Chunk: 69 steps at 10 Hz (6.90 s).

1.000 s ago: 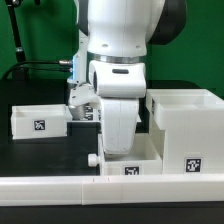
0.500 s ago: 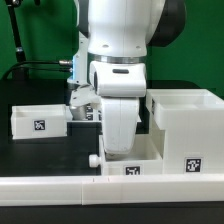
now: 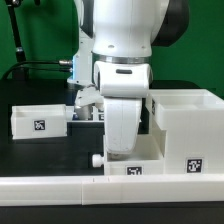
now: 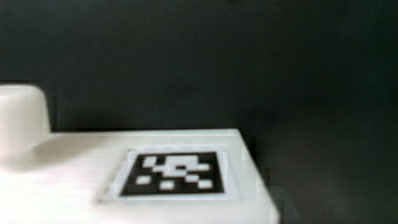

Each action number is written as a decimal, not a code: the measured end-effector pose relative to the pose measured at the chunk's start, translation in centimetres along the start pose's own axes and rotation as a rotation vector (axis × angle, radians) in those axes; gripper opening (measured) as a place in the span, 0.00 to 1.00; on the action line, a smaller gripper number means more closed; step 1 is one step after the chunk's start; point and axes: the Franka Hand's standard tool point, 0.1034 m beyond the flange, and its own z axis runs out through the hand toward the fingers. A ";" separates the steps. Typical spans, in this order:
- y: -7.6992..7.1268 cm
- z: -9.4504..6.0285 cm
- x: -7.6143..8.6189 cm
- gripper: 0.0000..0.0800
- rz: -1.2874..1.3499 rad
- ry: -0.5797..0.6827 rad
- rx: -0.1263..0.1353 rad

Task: Assemble drawer

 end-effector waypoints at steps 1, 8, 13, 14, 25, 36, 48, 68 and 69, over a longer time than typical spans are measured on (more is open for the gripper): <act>-0.1 0.0 0.1 0.05 0.004 0.000 0.001; 0.2 0.1 -0.5 0.05 -0.092 -0.008 -0.034; 0.2 0.0 0.3 0.05 -0.036 -0.008 -0.032; 0.0 0.0 0.6 0.05 -0.010 -0.009 -0.023; 0.4 -3.7 -0.4 0.80 0.017 -0.034 0.036; 0.9 -3.2 -8.2 0.81 -0.089 0.048 0.068; 0.1 -0.6 -5.6 0.81 -0.144 0.174 0.105; -1.9 -1.8 -0.9 0.81 0.095 0.184 0.145; -2.7 -1.9 -1.5 0.81 0.103 0.181 0.150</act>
Offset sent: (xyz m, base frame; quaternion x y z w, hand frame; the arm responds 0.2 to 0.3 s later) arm 0.0000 0.0000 0.0000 0.0000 0.0000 0.0000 1.0000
